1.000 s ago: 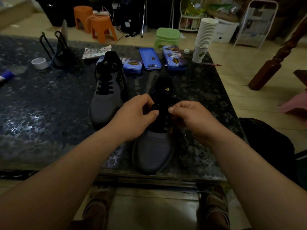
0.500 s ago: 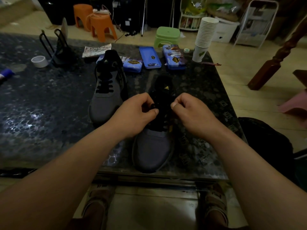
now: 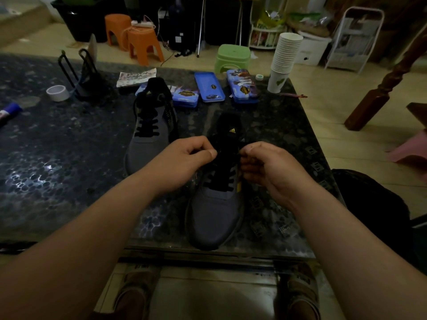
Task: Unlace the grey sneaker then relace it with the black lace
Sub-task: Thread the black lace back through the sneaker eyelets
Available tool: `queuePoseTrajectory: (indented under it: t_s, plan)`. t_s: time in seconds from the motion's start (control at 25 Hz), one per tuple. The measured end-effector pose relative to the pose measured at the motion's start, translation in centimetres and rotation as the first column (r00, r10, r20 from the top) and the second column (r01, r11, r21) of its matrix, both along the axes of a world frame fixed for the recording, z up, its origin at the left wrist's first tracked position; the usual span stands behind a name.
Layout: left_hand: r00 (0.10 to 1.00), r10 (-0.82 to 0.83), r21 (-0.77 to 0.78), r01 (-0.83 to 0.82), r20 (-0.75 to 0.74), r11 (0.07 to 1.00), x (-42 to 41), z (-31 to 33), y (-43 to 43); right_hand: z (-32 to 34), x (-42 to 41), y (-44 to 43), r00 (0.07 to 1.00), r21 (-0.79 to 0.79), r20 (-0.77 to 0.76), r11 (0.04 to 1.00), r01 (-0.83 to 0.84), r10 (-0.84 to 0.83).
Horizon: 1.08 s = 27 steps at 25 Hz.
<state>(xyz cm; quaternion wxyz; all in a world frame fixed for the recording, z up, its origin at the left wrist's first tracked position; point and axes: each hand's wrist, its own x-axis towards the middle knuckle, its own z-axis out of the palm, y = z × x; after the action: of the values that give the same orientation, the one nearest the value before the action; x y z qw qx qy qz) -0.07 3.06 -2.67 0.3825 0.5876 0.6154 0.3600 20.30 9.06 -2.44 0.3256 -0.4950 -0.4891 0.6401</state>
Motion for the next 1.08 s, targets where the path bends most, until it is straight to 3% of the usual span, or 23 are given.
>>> queuePoseTrajectory:
  t_s: [0.08, 0.16, 0.24, 0.32, 0.56, 0.8, 1.08]
  plan:
    - [0.998, 0.064, 0.001, -0.064, 0.029, 0.998, 0.1, -0.3, 0.3, 0.0, 0.1, -0.2, 0.998, 0.126, 0.06, 0.991, -0.031, 0.024]
    - [0.989, 0.148, 0.028, -0.149, 0.016, 0.989, 0.3, -0.5, 0.8, 0.0, 0.2, -0.3, 0.975, 0.3, 0.222, 0.951, -0.077, 0.009]
    - [0.98, 0.173, 0.089, -0.164, -0.097, 0.982, 0.7, -0.4, 1.2, -0.1, 0.1, -0.4, 0.922, 0.447, 0.378, 0.888, -0.106, -0.08]
    - [0.955, 0.174, 0.149, -0.141, -0.238, 0.979, 1.3, -0.3, 1.2, -0.2, -0.1, -0.2, 0.893, 0.505, 0.431, 0.855, -0.118, -0.131]
    - [0.934, 0.175, 0.296, -0.08, -0.312, 0.952, 2.2, -0.1, 1.4, 0.1, 0.3, 0.5, 0.947, 0.395, 0.32, 0.913, -0.099, -0.036]
    - [0.939, 0.115, 0.193, -0.053, -0.325, 0.98, 0.7, 0.1, 1.5, 0.5, 0.7, 0.7, 0.945, 0.372, 0.323, 0.91, -0.182, 0.057]
    - [0.949, 0.087, 0.258, -0.006, -0.303, 0.966, 1.1, 0.0, 1.6, 1.0, 0.4, 0.3, 0.981, 0.245, 0.161, 0.959, -0.144, 0.106]
